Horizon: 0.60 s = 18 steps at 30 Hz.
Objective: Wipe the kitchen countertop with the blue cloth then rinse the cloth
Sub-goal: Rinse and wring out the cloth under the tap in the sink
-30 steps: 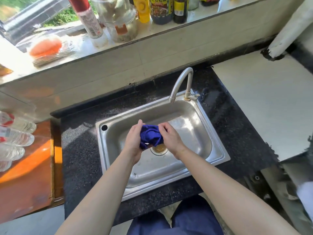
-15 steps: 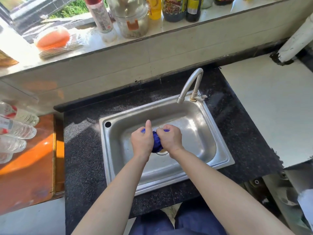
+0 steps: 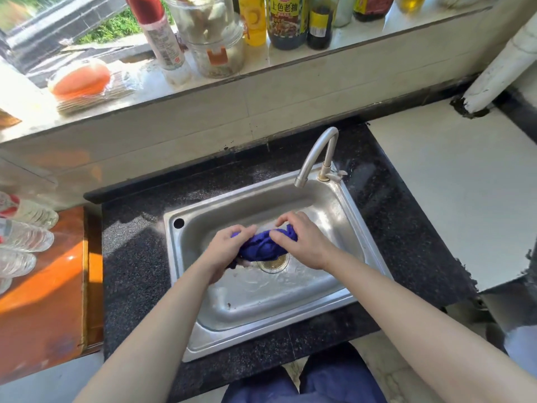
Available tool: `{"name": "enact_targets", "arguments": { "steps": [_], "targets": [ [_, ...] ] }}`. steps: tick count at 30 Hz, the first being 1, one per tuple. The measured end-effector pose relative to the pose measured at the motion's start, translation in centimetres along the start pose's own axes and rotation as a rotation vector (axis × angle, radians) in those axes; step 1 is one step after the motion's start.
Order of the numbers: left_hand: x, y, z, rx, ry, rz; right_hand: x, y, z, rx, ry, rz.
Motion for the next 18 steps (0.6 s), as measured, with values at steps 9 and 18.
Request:
{"name": "enact_targets", "arguments": {
  "steps": [9, 18],
  "targets": [
    [-1.3, 2.4, 0.4, 0.014, 0.417, 0.264, -0.1, 1.2, -1.4, -0.264, 0.213, 0.219],
    [-1.6, 0.3, 0.4, -0.102, 0.33, 0.02, -0.4, 2.2, -2.1, -0.462, 0.139, 0.384]
  ]
}}
Point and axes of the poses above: each hand's wrist, its own x-axis towards the middle knuckle, its own z-axis out of the back of the hand, y = z × x, the point moved 7 cm from there along x, towards the middle knuckle, and after that the axes turned 7 degrees about y, right-handed, at the moved point
